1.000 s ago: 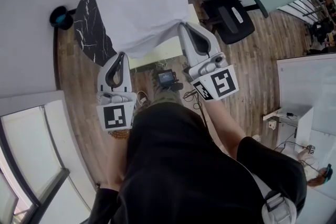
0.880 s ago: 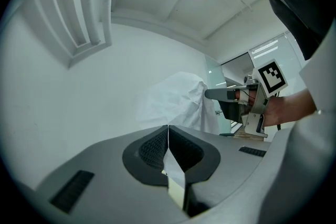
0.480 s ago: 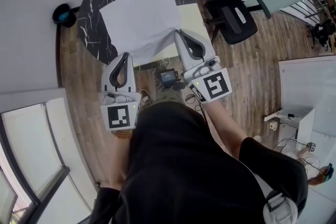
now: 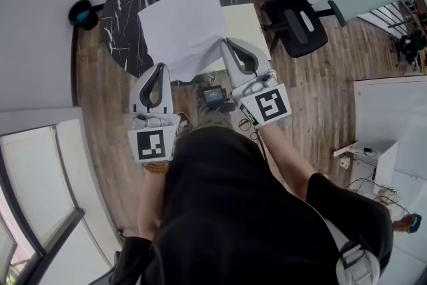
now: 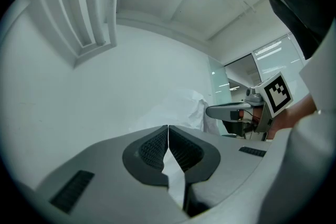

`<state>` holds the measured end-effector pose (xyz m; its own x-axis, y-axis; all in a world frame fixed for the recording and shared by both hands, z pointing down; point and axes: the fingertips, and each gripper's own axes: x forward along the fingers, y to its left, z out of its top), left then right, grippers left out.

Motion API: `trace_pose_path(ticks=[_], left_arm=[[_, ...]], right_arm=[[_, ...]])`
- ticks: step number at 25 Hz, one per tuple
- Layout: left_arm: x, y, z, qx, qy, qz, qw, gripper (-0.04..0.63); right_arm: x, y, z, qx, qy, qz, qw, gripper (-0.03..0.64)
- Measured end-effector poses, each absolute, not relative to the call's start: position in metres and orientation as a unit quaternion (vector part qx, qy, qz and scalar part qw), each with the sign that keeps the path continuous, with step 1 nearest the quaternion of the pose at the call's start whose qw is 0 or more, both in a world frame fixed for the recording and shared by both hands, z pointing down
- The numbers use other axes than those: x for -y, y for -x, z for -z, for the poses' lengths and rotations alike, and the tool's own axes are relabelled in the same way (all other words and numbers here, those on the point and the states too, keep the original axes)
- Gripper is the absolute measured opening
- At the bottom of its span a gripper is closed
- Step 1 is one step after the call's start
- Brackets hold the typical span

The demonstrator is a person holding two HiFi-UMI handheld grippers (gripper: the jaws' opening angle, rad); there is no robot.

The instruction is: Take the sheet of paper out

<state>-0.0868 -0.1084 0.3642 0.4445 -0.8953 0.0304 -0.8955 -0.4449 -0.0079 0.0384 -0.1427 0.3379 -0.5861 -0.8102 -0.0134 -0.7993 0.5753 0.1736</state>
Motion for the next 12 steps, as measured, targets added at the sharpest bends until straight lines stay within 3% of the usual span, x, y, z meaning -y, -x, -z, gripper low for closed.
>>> trace_pose_path(ticks=[12], left_arm=[[0.1043,0.0810,-0.3564,0.524,-0.852,-0.006,0.000,0.002]], right_arm=[[0.1392,-0.0326,-0.3367,0.889,-0.445,0.094,0.048,-0.002]])
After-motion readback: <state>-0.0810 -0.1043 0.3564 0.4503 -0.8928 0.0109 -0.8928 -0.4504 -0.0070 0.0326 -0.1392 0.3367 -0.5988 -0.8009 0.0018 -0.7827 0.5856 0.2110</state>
